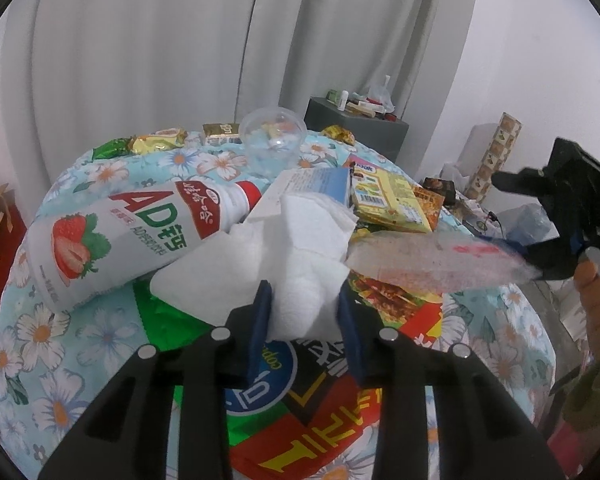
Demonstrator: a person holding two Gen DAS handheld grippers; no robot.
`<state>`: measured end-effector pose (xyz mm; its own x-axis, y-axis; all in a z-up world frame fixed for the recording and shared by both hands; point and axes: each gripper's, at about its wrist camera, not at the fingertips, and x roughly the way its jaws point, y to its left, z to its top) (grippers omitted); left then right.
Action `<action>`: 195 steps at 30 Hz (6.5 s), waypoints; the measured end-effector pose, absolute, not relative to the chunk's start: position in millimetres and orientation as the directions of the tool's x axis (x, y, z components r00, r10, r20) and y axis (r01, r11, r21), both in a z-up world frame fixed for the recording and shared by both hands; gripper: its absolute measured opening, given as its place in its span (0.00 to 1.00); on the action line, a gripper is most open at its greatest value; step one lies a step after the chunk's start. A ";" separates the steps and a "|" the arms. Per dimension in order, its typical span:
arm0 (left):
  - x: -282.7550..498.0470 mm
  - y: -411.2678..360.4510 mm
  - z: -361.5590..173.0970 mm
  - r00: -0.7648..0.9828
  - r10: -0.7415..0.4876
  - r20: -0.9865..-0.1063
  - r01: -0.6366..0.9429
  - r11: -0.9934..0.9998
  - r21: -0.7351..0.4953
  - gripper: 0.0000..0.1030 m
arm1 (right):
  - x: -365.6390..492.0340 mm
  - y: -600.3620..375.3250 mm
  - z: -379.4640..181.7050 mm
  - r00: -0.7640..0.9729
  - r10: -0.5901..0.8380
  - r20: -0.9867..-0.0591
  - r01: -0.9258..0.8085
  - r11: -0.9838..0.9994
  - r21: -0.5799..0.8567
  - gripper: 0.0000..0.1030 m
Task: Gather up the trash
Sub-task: 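Grasp white tissue with the left tool while the right tool grasps a clear plastic bag, then carry tissue and plastic bag over the blue wastebasket and open both tools, then return both tools to the bed toward the cup and snack wrappers, then grasp the clear plastic cup with the left tool while the right tool grasps a yellow wrapper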
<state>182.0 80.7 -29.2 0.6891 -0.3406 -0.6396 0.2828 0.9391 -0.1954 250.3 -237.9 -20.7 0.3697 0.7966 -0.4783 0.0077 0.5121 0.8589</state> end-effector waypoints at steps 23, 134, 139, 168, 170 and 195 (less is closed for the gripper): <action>179.2 81.6 -28.3 0.700 -0.348 -0.624 0.278 0.937 -0.211 0.27 | 208.6 -237.0 -87.2 0.261 0.807 -0.529 0.189 0.495 0.848 0.30; 213.3 -372.1 35.8 -0.019 -0.777 -0.629 0.725 0.422 -0.544 0.68 | 15.7 -597.4 -41.6 0.695 -0.298 -0.655 0.687 0.544 0.482 0.72; 201.5 -267.7 81.1 0.148 -0.801 -0.580 0.741 0.478 -0.472 0.73 | 41.5 -545.6 0.8 0.757 -0.210 -0.619 0.563 0.691 0.454 0.74; 146.7 162.7 23.9 0.779 -0.271 -0.565 0.141 0.954 -0.264 0.81 | 217.2 -218.8 20.9 0.482 0.533 -0.695 -0.122 0.826 0.550 0.74; 156.0 166.0 26.3 0.784 -0.281 -0.554 0.152 0.951 -0.269 0.81 | 228.1 -212.7 21.6 0.461 0.551 -0.696 -0.132 0.818 0.560 0.74; 482.4 121.4 -49.4 0.294 -0.489 -0.821 -0.197 0.810 -0.553 0.49 | 304.5 -251.2 -11.3 0.405 0.609 -0.682 0.135 0.697 0.704 0.48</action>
<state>482.4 121.4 -49.4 0.2936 -0.4891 -0.8214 -0.1973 0.8097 -0.5527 304.5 -251.2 -11.3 0.4052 0.6093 -0.6816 0.1353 0.6973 0.7038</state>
